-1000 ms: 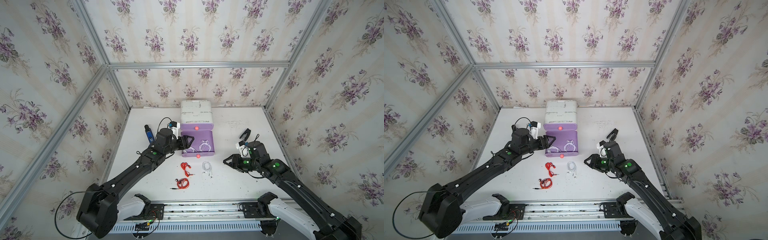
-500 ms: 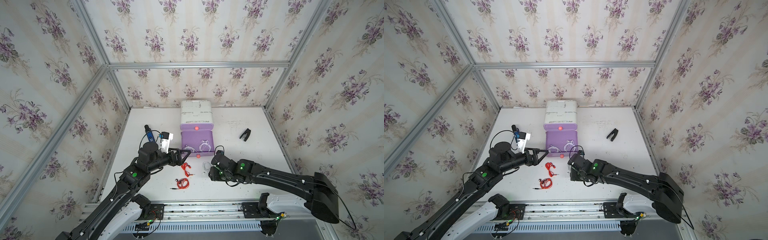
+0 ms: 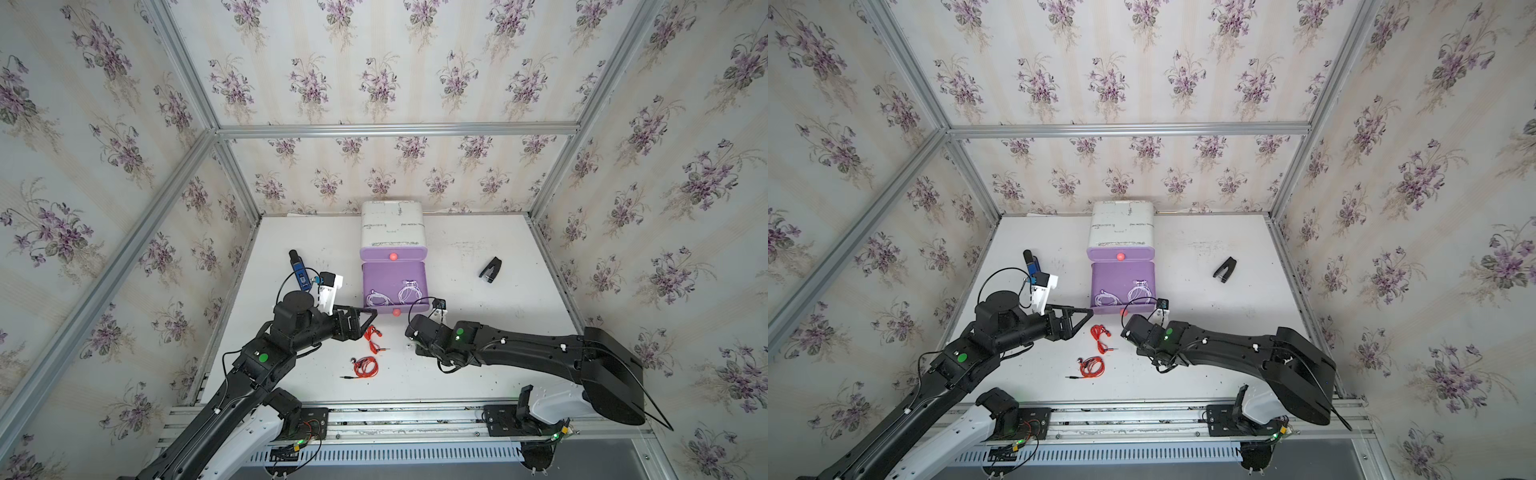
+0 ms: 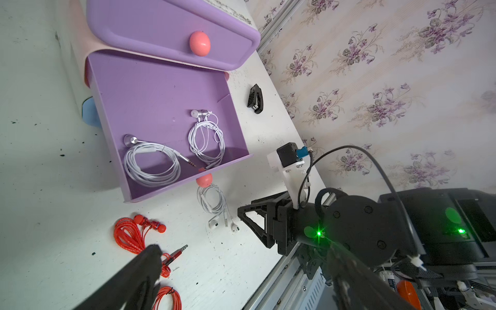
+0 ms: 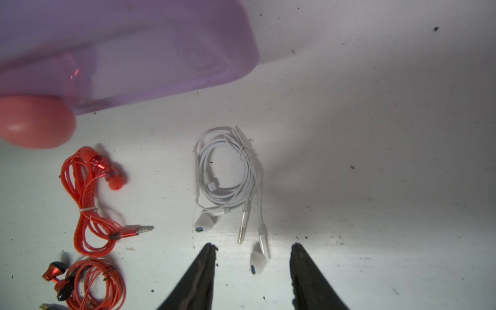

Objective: Place the wired earphones into the drawer by color
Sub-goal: Pick up the wired earphones from the center of the board.

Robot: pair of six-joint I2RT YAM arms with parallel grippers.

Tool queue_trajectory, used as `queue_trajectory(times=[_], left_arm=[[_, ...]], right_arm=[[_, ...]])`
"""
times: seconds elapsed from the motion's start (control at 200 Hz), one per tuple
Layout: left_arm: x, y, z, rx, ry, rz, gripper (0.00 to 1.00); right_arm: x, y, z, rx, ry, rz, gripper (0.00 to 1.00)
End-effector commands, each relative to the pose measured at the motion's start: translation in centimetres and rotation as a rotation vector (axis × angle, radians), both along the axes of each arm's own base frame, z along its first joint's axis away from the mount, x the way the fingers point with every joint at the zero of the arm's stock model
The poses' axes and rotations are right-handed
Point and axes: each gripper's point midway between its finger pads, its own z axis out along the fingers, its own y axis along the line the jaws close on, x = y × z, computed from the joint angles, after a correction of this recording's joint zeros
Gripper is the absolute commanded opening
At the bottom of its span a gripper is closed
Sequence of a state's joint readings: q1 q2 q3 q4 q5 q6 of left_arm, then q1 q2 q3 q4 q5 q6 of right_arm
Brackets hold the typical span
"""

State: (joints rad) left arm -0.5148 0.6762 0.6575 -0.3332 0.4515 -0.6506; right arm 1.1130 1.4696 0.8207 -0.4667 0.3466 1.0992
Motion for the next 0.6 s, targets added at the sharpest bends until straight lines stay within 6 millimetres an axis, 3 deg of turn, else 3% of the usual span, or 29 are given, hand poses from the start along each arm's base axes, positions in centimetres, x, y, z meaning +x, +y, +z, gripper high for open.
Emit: queue_trajectory(times=[0.0,0.595], left_arm=[[0.0,0.2,-0.2,0.012,-0.013,0.004,0.98],[0.0,0.7,-1.0,0.036,-0.003,0.026,0.98]], right_arm=[[1.1,0.9,-0.2,0.027,-0.033,-0.016,0.47],[2.6,1.2,-2.9,-0.016,0.007,-0.001,0.41]])
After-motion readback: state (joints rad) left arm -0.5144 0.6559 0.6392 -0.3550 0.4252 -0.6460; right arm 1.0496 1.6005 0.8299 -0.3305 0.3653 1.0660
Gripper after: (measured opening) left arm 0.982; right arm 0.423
